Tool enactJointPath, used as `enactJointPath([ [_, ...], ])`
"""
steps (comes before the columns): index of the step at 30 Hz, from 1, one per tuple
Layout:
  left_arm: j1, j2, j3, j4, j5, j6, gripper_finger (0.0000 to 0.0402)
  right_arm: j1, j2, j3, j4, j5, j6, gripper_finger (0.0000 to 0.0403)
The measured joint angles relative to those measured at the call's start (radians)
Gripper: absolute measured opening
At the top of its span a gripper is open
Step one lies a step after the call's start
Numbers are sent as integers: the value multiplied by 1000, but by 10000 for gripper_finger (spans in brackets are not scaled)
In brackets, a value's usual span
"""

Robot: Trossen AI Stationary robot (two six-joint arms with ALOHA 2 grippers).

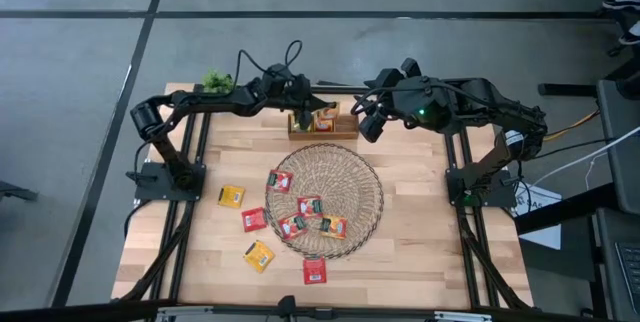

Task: Pick & Place Tea
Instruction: Put the orange tea bag into the middle of the wooden organizer

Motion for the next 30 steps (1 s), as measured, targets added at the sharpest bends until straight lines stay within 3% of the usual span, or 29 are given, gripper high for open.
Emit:
enactJointPath([
  [8, 39, 29, -74, 105, 1, -16, 2, 0, 0, 0, 0, 0, 23, 184],
  [30, 58, 148, -78, 173, 53, -38, 2, 0, 0, 0, 0, -1, 26, 184],
])
